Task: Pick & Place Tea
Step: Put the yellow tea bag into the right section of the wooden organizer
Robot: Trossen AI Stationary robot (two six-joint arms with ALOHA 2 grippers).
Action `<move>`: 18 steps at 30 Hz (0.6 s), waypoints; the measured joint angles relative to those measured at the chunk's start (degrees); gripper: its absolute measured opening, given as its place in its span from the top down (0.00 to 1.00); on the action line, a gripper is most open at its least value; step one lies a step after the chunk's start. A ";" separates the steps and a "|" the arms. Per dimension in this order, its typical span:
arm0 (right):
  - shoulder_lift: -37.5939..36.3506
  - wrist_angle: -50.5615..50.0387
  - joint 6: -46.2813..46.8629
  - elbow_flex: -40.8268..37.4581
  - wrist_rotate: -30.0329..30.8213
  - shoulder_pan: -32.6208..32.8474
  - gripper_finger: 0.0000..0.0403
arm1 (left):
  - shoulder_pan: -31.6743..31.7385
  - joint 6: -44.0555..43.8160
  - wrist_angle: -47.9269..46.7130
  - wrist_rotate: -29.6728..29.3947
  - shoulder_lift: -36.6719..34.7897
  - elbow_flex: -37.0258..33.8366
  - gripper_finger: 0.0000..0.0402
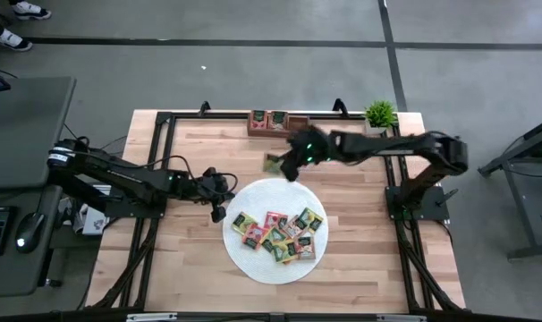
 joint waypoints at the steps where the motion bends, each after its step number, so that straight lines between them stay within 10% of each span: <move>1: -1.52 -1.92 -2.09 0.00 0.80 -0.96 1.00 | 0.00 0.00 0.04 0.00 0.00 0.00 1.00; 18: -3.28 -6.86 -35.02 -0.02 -11.42 -22.44 1.00 | 0.00 -2.59 0.35 0.50 0.00 0.02 1.00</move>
